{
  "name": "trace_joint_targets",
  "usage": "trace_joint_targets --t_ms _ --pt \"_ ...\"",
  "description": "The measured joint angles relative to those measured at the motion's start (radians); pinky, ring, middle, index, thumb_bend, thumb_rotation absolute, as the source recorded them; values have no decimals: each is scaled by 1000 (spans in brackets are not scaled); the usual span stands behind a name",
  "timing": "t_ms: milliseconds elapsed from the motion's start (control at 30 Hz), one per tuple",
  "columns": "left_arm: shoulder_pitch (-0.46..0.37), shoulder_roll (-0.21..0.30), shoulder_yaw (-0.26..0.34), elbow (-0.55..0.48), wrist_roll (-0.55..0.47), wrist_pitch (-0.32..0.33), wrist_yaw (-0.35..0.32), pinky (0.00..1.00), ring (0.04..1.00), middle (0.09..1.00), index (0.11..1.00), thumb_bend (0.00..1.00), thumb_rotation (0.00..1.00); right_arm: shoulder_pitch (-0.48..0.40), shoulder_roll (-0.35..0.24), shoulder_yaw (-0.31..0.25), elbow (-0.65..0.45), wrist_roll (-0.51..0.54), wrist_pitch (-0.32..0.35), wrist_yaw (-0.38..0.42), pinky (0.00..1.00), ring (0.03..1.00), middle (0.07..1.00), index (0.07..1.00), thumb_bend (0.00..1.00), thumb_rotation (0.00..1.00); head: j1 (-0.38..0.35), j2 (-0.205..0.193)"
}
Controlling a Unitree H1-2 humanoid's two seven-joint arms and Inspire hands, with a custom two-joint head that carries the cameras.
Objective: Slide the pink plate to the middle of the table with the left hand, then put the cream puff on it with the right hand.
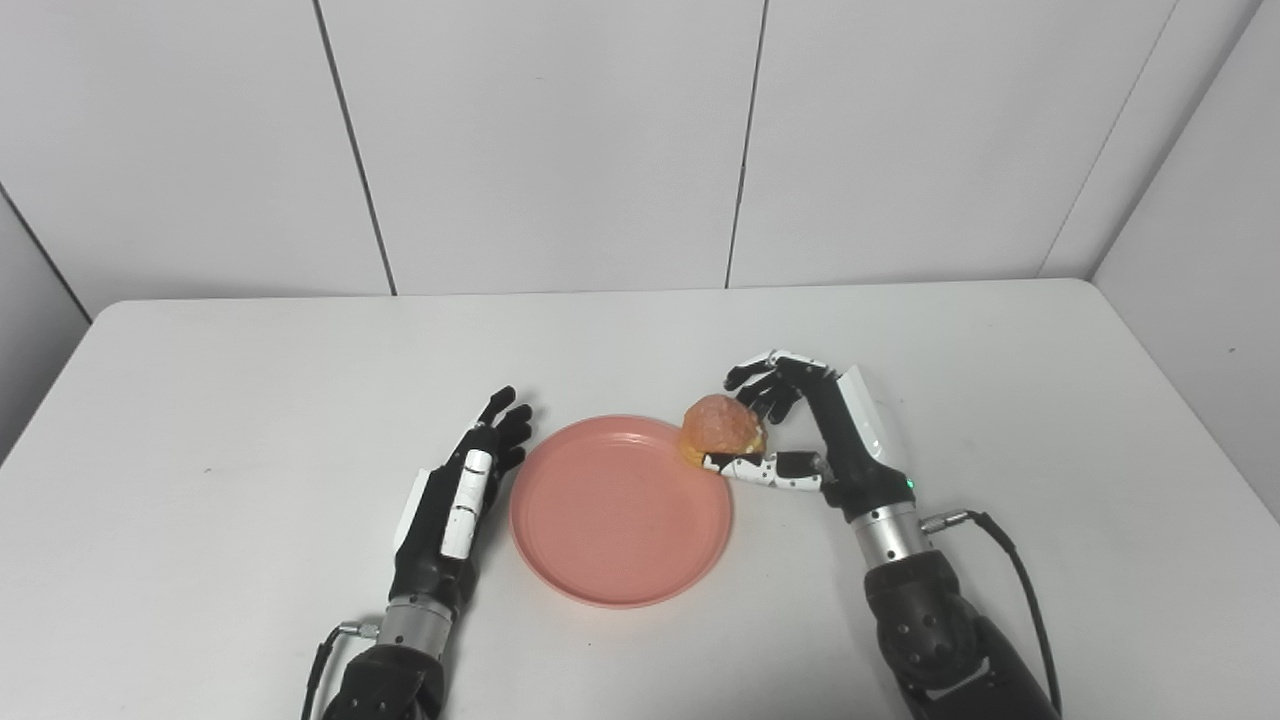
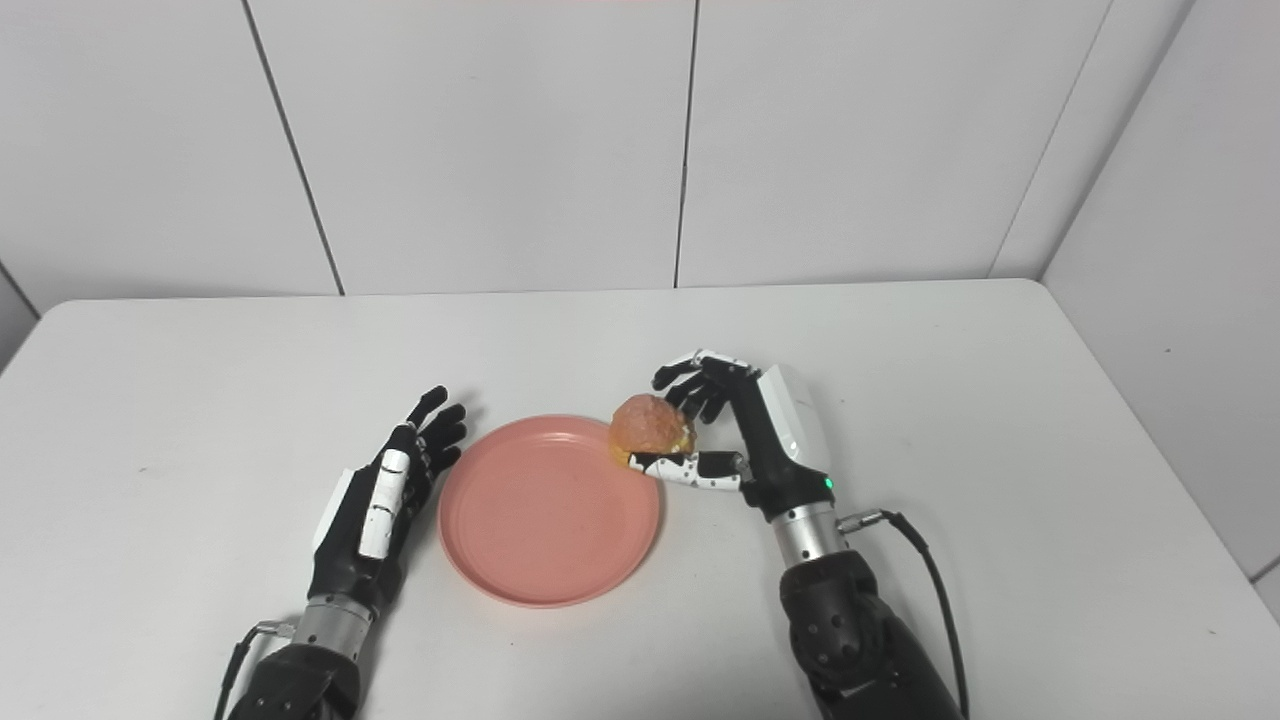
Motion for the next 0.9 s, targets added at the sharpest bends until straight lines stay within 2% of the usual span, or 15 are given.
trace_joint_targets --t_ms 67,167,300,467,900 --pt "1 0 -3 -2 4 2 5 903 896 884 888 604 1000 10 14 13 0 -1 -20 1 406 467 470 510 516 0 3 2" --pt "4 -1 -6 -6 15 6 11 909 900 885 890 598 1000 14 24 27 -1 0 -60 5 429 485 470 512 515 0 8 6" --pt "13 -6 -8 -19 18 9 16 910 900 885 892 597 1000 21 28 45 -9 -8 -82 10 418 477 466 515 515 0 15 11" --pt "17 -7 -11 -25 23 14 21 906 896 883 890 606 1000 37 35 86 -7 -35 -131 0 354 417 441 524 514 0 26 21" --pt "26 -7 -23 -40 40 28 30 906 896 887 888 617 1000 38 41 117 -1 -156 -135 -17 485 531 478 511 516 0 32 34"
